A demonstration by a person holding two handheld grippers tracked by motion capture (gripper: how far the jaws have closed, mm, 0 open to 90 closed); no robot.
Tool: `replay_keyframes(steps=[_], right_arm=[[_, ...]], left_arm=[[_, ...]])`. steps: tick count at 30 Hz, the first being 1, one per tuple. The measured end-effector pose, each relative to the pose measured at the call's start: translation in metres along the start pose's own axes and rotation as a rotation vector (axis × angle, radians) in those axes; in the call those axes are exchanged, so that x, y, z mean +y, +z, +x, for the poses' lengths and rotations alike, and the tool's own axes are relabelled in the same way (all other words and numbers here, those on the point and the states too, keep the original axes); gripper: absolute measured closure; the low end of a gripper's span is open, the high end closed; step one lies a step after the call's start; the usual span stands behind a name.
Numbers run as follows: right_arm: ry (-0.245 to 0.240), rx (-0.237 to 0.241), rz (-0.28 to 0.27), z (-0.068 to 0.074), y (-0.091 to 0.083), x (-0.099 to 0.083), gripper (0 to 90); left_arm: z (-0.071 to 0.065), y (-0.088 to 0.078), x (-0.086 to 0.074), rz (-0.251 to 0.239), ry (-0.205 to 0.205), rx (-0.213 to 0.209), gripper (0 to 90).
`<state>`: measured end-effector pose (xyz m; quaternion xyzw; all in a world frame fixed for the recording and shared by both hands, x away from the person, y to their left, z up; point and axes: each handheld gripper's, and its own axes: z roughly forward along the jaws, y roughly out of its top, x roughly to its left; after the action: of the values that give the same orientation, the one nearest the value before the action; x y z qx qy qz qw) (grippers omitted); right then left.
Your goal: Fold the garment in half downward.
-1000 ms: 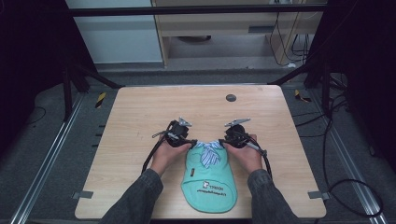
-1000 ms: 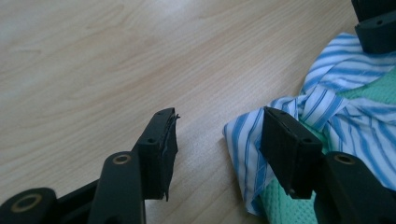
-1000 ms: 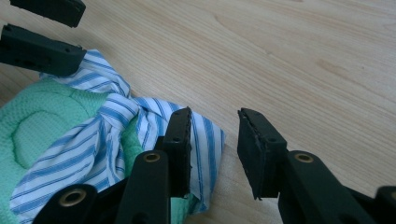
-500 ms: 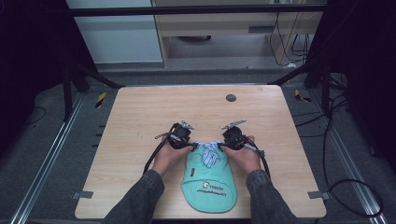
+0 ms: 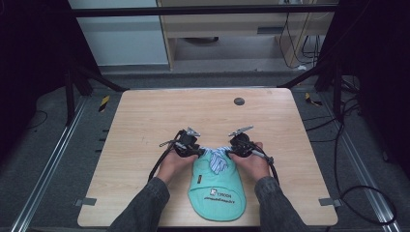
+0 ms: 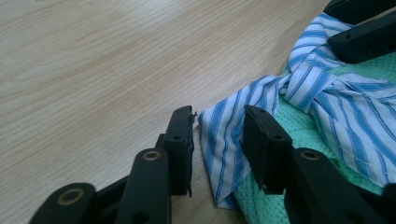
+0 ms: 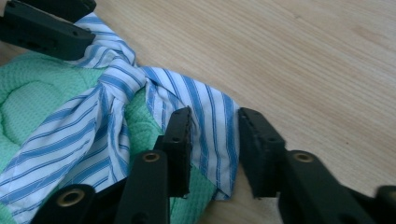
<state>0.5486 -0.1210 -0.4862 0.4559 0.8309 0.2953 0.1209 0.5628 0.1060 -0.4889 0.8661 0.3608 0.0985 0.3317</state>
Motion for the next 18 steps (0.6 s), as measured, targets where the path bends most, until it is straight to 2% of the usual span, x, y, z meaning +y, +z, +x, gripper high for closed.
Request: replay_keyframes(steps=[4,8,12,14,18], right_arm=[[-0.023,0.006,0.008,0.004,-0.002,-0.003,72.6],[-0.025,0.017,0.012,0.007,-0.003,-0.004,77.8],[-0.044,0.026,0.007,0.008,-0.004,-0.006,82.1],[-0.052,0.026,0.005,0.01,-0.005,-0.007,83.0],[-0.073,0.024,-0.001,0.01,-0.005,-0.007,83.6]], left_arm=[[-0.003,-0.001,-0.001,0.007,0.016,-0.021,71.3],[-0.005,-0.002,-0.002,0.011,0.031,-0.028,75.7],[-0.009,-0.003,-0.003,0.001,0.062,-0.02,81.6],[-0.013,-0.003,-0.005,-0.006,0.098,0.0,83.3],[-0.016,-0.003,-0.005,-0.006,0.118,0.015,84.7]])
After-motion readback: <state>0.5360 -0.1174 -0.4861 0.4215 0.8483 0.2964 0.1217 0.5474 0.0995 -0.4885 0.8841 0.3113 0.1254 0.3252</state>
